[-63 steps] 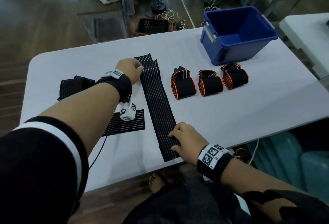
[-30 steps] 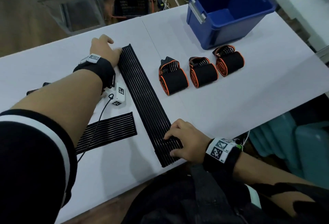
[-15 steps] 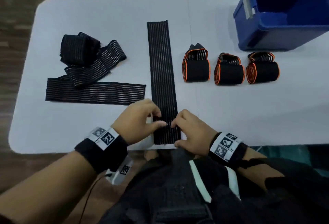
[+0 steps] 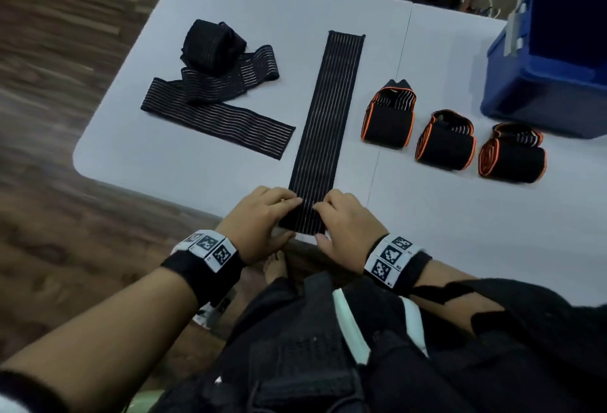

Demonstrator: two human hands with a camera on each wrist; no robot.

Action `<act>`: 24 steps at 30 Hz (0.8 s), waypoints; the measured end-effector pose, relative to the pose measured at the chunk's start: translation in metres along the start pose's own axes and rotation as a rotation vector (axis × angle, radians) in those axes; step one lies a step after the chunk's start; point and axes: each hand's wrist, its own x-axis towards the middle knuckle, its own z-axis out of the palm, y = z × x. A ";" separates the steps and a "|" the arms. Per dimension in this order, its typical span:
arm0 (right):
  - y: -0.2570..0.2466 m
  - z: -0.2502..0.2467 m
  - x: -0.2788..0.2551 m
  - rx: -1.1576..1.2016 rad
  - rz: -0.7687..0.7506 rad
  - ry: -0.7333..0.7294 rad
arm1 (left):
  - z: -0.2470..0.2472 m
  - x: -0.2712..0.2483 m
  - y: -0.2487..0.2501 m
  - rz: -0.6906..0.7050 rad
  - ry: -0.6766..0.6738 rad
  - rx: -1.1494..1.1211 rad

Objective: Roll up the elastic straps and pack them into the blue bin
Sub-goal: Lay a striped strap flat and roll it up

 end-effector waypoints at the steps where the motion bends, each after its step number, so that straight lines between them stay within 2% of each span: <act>1: -0.001 -0.001 0.000 -0.020 -0.007 0.000 | 0.003 -0.003 0.002 -0.013 0.021 0.000; 10: -0.006 -0.008 -0.013 -0.176 -0.073 -0.063 | 0.018 -0.017 0.023 -0.081 0.127 0.018; 16: -0.004 -0.003 -0.018 -0.229 -0.067 -0.087 | 0.017 -0.024 0.021 -0.033 0.165 -0.008; 20: -0.006 -0.001 -0.019 -0.146 0.016 -0.065 | 0.010 -0.021 0.013 -0.120 0.113 -0.114; 24: -0.007 -0.001 -0.016 0.061 0.140 -0.059 | 0.005 -0.014 0.002 -0.202 0.111 -0.242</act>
